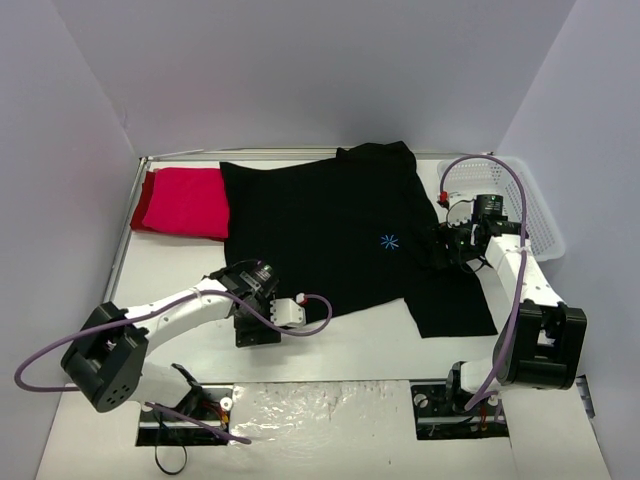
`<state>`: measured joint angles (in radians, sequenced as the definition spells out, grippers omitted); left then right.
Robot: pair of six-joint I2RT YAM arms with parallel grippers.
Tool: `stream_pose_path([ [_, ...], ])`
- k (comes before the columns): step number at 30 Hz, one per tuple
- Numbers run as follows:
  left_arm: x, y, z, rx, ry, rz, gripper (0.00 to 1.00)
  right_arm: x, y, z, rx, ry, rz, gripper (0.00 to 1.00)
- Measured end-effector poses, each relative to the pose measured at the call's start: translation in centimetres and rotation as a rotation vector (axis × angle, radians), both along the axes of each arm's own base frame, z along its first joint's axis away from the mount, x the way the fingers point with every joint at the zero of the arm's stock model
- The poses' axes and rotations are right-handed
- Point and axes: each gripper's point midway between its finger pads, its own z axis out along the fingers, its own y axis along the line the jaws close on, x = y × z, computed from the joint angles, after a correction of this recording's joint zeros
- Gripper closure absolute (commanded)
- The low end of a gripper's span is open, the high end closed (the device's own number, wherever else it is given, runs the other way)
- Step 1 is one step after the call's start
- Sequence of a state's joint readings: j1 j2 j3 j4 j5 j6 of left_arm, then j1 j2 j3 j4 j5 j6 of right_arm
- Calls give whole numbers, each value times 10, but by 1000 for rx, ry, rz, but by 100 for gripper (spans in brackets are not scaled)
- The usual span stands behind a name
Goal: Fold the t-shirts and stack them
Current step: Flatten out the tshirt
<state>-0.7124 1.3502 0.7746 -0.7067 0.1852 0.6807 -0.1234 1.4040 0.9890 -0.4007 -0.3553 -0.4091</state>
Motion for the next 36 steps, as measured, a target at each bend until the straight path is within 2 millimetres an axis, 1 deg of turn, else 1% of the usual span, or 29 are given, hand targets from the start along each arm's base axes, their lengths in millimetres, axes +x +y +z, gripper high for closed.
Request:
stream_pose_path([
  [8,-4,4,-15,43,46,9,26,0,0,0,0,0,0,22],
  [11,-1,3,-19,69,63,20,32,0,0,0,-1,0,0,22],
  [15,7,0,-19,91,67,41,44,0,-1,0,-2,1,-2,22],
  [16,8,-1,-19,98,68,46,50,0,-1,0,-3,1,-2,22],
  [18,12,-1,-19,109,67,57,59,0,-1,0,-4,1,-2,22],
  [19,13,-1,-19,113,65,60,68,0,-1,0,-4,2,-3,22],
  [23,15,0,-18,123,57,68,87,0,-1,0,-6,2,-4,22],
  [24,15,0,-18,126,57,71,89,0,-1,0,-6,2,-4,22],
  [25,15,1,-17,128,58,72,94,0,-1,0,-7,2,-4,23],
  [27,15,2,-14,135,56,73,97,0,-1,0,-7,1,-2,23],
  [30,16,6,-4,146,38,73,98,-1,1,0,1,2,10,22],
  [33,20,11,13,142,-14,82,98,-3,6,-1,15,10,36,21],
  [36,29,20,35,125,-92,112,98,-6,9,-1,12,17,62,21],
])
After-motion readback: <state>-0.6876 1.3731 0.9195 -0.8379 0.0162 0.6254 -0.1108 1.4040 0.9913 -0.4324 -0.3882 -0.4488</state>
